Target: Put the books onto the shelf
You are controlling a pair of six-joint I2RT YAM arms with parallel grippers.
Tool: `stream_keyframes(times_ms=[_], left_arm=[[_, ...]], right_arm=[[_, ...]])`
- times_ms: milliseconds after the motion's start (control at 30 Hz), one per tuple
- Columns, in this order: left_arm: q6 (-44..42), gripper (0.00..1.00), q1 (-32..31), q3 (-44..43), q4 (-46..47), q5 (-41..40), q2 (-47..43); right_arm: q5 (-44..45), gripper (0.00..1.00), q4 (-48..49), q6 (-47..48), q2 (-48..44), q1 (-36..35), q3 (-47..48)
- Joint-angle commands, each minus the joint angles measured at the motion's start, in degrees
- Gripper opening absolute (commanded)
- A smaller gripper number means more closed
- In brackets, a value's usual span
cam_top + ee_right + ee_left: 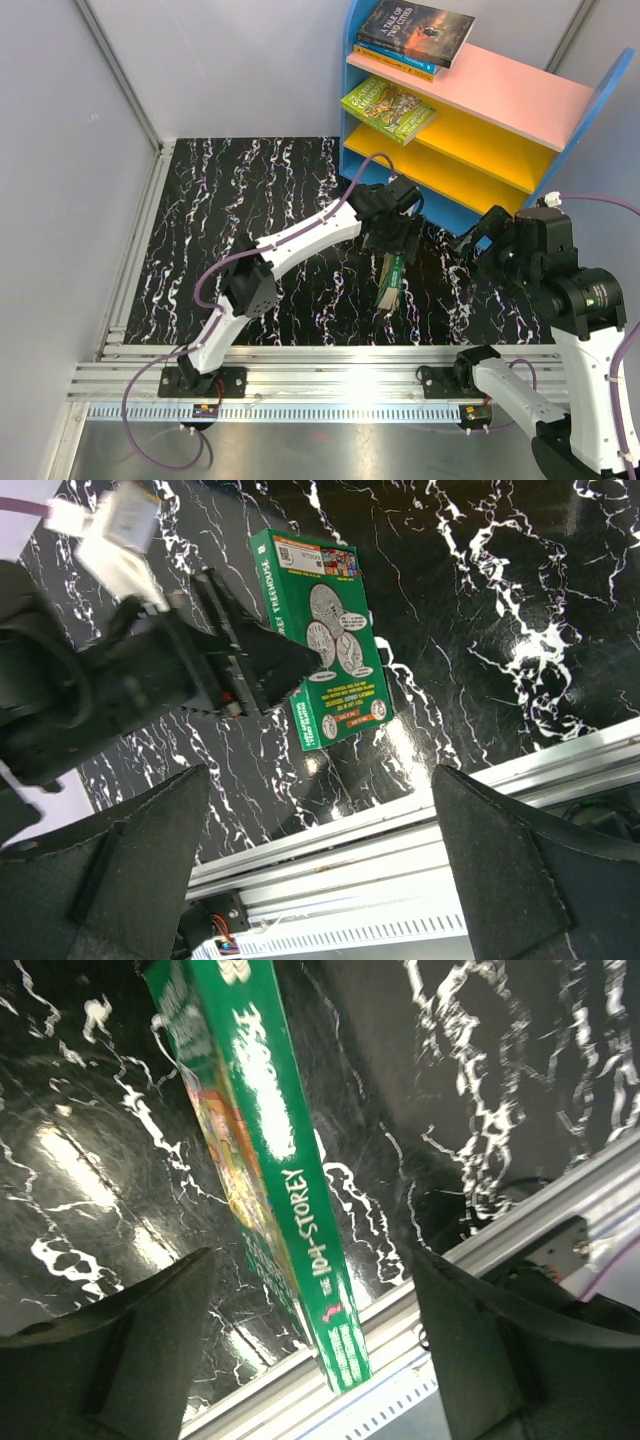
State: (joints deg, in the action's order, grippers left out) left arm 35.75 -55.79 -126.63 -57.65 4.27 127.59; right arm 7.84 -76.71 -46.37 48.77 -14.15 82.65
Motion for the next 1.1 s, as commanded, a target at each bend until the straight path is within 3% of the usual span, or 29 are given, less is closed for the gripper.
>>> stream_keyframes(times_ms=[0,100,267,367,400,433,567,700,900,1067], left_arm=[[-1.29,0.76,-0.90,-3.01,-0.10,-0.94,1.87],[-0.68,0.58,-1.43,-3.80,-0.18,-0.85,3.63],[0.11,0.40,-1.51,-3.36,-1.15,-0.67,4.34],[0.29,0.19,-1.51,-1.78,-0.54,-0.32,3.98],[0.38,0.03,-1.51,-1.61,-0.45,-0.06,3.90],[0.64,0.00,-1.51,-1.52,-0.36,0.03,3.81],[0.99,0.00,-1.34,-1.09,4.63,1.96,-0.66],[3.62,0.00,1.90,4.54,19.74,14.75,-10.24],[14.86,0.00,10.87,12.26,36.79,24.10,-19.04],[26.46,0.00,16.32,20.79,57.79,30.35,-22.82]], right_arm=[[2.01,1.00,-13.03,1.89,-0.52,-0.26,0.32],[1.57,1.00,-13.03,2.60,-0.70,-0.26,-0.39],[0.87,1.00,-12.77,4.18,-0.70,-0.26,-0.83],[0.95,1.00,-12.77,4.97,-0.79,-0.26,-1.09],[0.69,1.00,-12.59,5.15,-0.96,-0.26,-1.00],[0.69,1.00,-12.59,5.24,-0.96,-0.35,-1.09],[0.78,1.00,-13.03,6.03,-0.61,-0.26,0.49],[1.22,1.00,-13.38,6.47,-1.05,-0.26,1.81],[1.83,1.00,-14.17,7.08,-1.49,-0.26,2.69],[2.18,1.00,-14.70,7.61,-1.58,-0.26,3.22]])
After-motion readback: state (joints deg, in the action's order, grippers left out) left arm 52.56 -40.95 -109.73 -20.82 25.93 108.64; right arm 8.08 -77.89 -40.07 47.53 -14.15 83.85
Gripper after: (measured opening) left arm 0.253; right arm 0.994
